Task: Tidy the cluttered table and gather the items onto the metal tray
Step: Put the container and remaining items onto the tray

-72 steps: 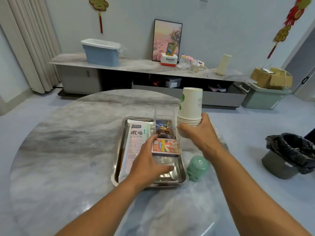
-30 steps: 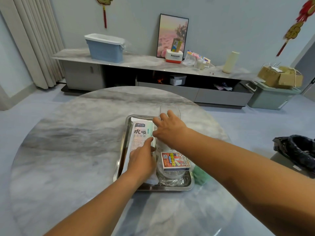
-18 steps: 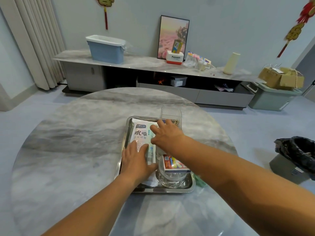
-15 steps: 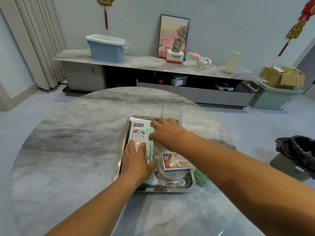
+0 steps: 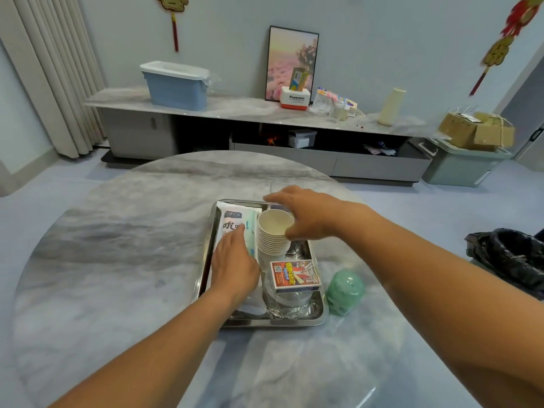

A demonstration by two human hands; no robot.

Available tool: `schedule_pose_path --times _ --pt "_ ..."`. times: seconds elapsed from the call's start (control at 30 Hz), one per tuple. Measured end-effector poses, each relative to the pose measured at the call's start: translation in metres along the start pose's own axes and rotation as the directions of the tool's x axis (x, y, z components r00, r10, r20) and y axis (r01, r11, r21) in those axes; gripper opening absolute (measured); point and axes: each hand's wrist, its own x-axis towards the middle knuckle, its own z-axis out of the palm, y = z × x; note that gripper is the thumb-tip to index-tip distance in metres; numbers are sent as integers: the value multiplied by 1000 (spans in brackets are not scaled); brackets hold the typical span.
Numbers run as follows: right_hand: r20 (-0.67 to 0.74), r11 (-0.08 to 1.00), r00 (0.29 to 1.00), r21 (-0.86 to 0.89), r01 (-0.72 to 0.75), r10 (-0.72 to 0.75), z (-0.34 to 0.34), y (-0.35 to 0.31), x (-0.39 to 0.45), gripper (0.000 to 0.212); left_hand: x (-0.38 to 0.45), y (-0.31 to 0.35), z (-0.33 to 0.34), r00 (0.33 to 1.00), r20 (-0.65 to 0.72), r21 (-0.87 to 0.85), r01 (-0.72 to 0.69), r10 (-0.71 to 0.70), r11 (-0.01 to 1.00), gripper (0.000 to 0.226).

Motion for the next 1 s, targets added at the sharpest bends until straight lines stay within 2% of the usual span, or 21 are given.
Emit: schedule_pose_path --times 0.1,0.3,0.37,0.43,0.5,0.57,0.7,0.8,0.9,1.0 --pt "53 980 991 148 -130 124 -3 20 -19 70 0 3 2 1000 20 -60 8 -7 998 71" --pt "253 952 943 159 -262 217 12 26 -50 54 -10 4 16 999 44 -162 2 5 987 72" --pt "313 949 915 103 -300 255 13 22 -57 47 -13 5 19 999 30 -170 -8 14 985 67" --pt "407 944 858 -42 -327 315 14 20 -61 47 -15 3 19 999 33 -168 -8 13 986 65" --pt "506 936 788 -159 -314 351 17 18 -66 52 -15 -1 18 999 46 -150 8 -1 989 68" --pt "547 924 745 -211 -319 382 26 21 -71 61 -16 -6 15 999 27 -104 33 -30 994 72" --pt "466 899 775 -128 -418 427 54 29 -78 55 -15 -17 4 997 -82 26 5 -3 1000 66" --pt "295 862 830 40 -506 474 49 41 -71 44 -12 -25 -3 990 -141 83 -8 20 997 61" --pt "82 834 877 280 -475 473 27 52 -56 58 -11 -31 -5 990 -141 66 1 8 998 59" --pt "27 790 898 465 -401 440 14 47 -39 69 -9 -32 -3 992 -121 17 -13 15 1000 60"
